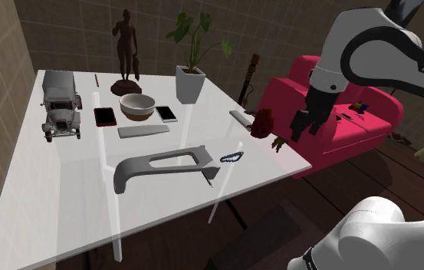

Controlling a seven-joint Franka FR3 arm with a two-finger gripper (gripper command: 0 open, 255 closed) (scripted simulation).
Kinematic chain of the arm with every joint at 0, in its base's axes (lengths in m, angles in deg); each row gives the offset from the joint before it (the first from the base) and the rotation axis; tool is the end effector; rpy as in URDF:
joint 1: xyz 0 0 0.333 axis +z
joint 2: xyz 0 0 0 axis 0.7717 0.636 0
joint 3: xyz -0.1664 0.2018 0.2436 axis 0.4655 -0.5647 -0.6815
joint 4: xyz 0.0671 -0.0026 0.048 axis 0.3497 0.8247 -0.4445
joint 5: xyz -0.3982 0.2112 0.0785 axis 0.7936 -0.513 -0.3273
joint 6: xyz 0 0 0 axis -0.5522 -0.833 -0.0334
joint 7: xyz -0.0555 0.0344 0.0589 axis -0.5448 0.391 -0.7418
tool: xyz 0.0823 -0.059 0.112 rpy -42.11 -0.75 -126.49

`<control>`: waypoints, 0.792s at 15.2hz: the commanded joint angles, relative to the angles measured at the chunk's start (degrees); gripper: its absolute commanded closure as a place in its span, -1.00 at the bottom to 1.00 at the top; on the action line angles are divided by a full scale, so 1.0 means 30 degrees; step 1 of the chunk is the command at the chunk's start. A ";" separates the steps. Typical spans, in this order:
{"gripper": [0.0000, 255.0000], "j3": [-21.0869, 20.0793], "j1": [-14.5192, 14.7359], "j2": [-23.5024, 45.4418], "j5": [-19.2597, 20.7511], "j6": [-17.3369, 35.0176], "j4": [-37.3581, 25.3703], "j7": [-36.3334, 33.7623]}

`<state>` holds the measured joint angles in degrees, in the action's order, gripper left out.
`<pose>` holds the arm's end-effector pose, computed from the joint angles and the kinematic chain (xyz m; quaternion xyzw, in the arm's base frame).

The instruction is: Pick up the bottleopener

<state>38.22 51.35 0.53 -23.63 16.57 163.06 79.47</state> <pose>0.3200 -0.0190 0.5765 0.9961 -0.0582 -0.0391 0.0535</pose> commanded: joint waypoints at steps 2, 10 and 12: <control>-1.00 -0.0174 0.0096 0.0264 -0.0293 0.0540 0.0228 -0.0320; -1.00 -0.1606 0.0902 0.3199 -0.2400 0.5024 0.1212 -0.2600; -1.00 -0.1966 0.1101 0.4144 -0.2847 0.6153 0.1212 -0.3102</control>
<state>32.93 54.32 11.59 -31.40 32.88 166.29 71.03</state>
